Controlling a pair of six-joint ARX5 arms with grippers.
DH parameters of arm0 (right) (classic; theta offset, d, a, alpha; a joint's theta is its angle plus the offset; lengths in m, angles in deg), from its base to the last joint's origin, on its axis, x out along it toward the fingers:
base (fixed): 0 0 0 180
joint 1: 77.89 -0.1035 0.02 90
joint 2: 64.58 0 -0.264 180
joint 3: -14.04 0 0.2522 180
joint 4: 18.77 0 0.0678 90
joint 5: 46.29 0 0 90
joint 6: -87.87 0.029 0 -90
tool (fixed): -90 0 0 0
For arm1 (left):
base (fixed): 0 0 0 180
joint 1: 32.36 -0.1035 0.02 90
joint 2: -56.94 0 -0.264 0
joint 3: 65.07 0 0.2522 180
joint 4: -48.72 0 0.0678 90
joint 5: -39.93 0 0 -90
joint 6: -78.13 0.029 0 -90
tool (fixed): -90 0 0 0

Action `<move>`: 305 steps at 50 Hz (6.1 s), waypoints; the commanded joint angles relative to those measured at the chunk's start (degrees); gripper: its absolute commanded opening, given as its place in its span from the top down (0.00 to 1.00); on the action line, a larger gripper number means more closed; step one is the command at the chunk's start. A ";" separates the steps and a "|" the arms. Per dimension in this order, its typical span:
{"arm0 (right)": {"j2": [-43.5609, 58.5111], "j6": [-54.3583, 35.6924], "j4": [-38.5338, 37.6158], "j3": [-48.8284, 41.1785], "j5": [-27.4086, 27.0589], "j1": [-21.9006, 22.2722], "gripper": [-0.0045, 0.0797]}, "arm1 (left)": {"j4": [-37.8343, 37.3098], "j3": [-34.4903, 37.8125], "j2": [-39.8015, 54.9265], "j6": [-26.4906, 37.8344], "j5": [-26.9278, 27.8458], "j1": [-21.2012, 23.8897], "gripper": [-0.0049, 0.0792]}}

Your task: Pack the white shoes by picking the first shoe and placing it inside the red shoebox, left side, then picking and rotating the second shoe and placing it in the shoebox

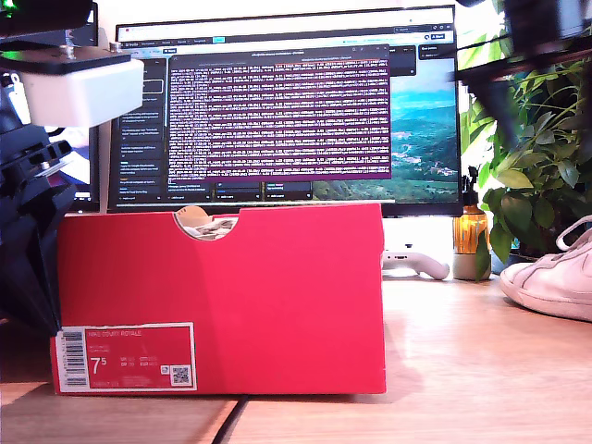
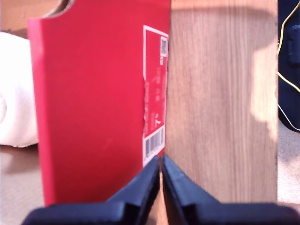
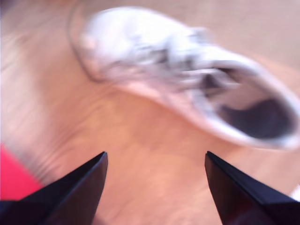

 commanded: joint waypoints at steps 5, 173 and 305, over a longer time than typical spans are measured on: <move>-6.69 4.94 0.17 -7.54 -1.53 1.20 0.22 | 0.44 -0.28 0.81 -0.48 0.13 -0.11 0.96; -15.12 -90.71 -37.59 -7.58 41.68 -0.66 0.96 | 0.44 -0.28 0.81 -0.48 2.89 -0.11 0.96; 9.88 -113.33 -52.24 -7.54 11.15 -17.29 0.62 | 0.61 -0.28 0.81 -0.57 7.91 -0.11 0.96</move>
